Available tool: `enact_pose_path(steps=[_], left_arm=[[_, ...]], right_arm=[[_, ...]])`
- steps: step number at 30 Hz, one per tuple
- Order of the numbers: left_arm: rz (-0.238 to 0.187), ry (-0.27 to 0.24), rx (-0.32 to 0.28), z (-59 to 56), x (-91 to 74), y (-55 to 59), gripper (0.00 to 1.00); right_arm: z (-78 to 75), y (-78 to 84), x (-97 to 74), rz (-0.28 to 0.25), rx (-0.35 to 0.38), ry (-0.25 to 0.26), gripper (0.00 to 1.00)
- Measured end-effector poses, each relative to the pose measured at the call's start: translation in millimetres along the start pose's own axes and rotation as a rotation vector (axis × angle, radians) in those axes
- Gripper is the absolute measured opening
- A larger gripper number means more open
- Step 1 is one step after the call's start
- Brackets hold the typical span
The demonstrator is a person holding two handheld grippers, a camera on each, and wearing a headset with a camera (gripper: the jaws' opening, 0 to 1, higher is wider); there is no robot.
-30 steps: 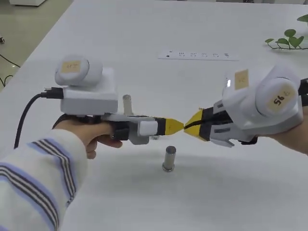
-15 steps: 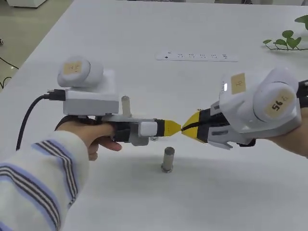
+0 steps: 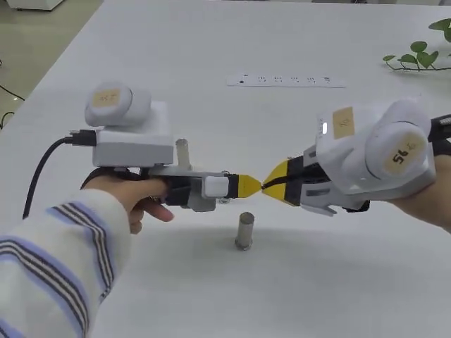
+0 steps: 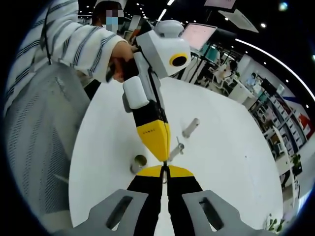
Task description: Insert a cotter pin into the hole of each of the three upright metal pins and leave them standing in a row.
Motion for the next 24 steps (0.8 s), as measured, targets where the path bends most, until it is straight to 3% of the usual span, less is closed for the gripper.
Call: enact_pose_path(steps=[8,15,20,24], left_arm=[[-0.003,0.011,-0.033,0.2,-0.1,1.1,0.02],[-0.031,0.036,-0.114,0.5,0.7,1.6,0.01],[-0.046,0.036,-0.119,0.2,0.9,1.4,0.01],[-0.034,0.031,-0.101,-0.7,0.6,2.7,0.00]], right_arm=[[0.6,-0.6,-0.1,-0.002,-0.018,-0.001,0.03],[-0.3,0.8,-0.6,0.000,-0.023,0.010,0.03],[-0.3,1.3,-1.2,-0.001,-0.023,0.012,0.03],[1.0,1.2,-1.2,-0.007,-0.020,0.006,0.03]])
Point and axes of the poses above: the centre of the closed fingertips' face, and the gripper's own axes: x roughly forward along the fingers, z roughly to its left, y roughly out of its underside, the point moved 3 cm from there along -x, roughly backward along the fingers, and after that the axes turned 15 degrees about z, right-handed, at the moved point
